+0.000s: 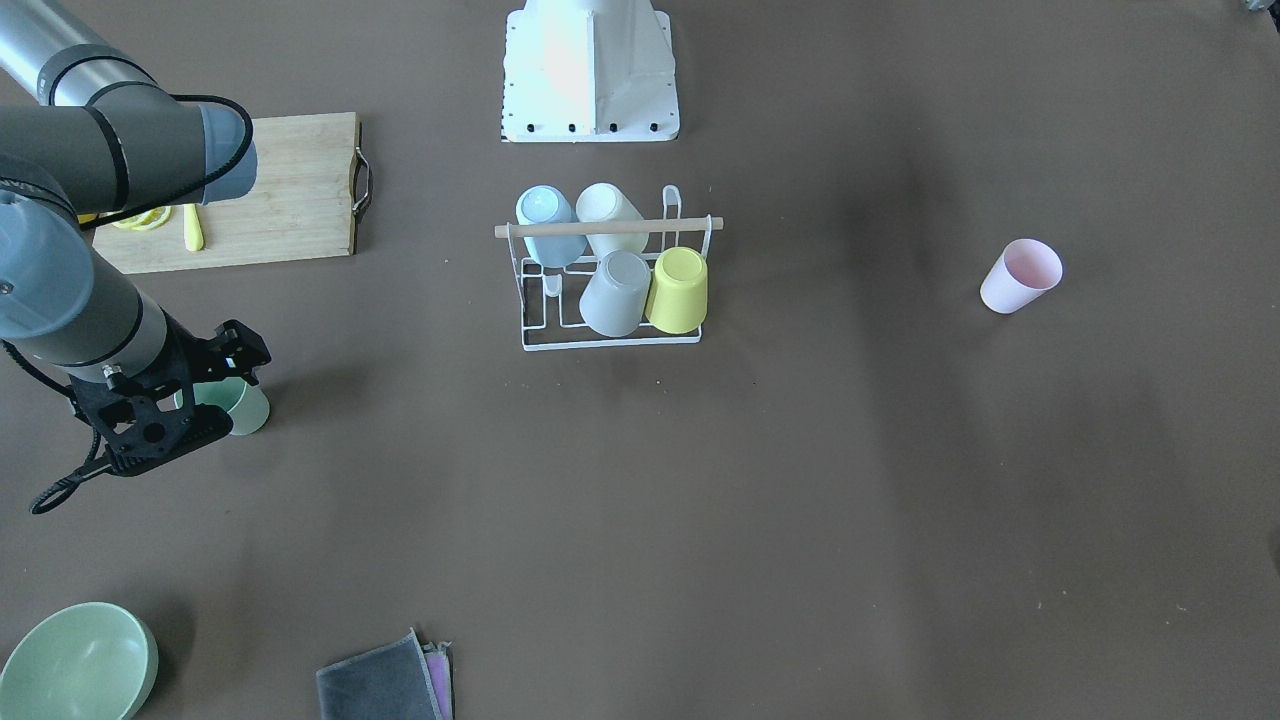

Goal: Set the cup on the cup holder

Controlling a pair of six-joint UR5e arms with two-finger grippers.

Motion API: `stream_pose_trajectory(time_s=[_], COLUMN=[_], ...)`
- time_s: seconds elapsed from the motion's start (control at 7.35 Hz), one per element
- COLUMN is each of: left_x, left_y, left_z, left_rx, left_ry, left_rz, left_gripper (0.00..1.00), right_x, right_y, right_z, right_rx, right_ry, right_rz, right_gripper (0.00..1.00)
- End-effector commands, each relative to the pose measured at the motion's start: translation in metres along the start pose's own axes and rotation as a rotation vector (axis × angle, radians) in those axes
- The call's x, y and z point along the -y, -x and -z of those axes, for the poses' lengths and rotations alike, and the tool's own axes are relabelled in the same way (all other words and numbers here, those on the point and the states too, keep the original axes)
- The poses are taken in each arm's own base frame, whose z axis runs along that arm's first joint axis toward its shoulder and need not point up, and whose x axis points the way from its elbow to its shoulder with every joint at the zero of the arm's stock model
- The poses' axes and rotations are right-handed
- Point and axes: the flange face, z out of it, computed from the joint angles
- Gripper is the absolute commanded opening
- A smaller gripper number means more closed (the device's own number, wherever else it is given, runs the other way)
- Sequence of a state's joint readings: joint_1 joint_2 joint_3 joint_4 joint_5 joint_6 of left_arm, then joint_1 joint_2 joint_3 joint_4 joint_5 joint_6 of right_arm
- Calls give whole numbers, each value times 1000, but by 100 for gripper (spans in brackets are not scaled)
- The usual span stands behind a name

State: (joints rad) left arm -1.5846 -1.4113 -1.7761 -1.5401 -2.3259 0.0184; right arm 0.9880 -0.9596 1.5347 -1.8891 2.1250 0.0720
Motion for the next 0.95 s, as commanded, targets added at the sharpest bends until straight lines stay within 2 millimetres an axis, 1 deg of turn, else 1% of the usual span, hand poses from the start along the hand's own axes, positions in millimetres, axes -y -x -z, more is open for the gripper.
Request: stream_pose_trajectory(time_s=[0.0,0.14,0.27,0.41,0.54,0.68,0.82], left_x=[0,0,0,0,0,0,0], left_y=[0,0,0,0,1,1,1], left_z=[0,-1,0,0,0,-1,-1], left_rx=[0,0,0,0,2,3,3], left_ry=[1,2,1,1,1,3,2], left_rz=[1,0,1,1,1,1,2], left_gripper=[99,99,99,99,99,99,99], right_x=[43,59,62,63,65,63,56], right_y=[11,16,22,25,27,38,46], right_z=[5,10,5,-10,-18,-29,-44], right_rx=[-37,-68,-98,-102,-84,-74,-76], right_ry=[88,128,157,192,275,336,413], right_rz=[70,105,120,122,101,117,148], right_gripper=[100,100,100,100,100,100,100])
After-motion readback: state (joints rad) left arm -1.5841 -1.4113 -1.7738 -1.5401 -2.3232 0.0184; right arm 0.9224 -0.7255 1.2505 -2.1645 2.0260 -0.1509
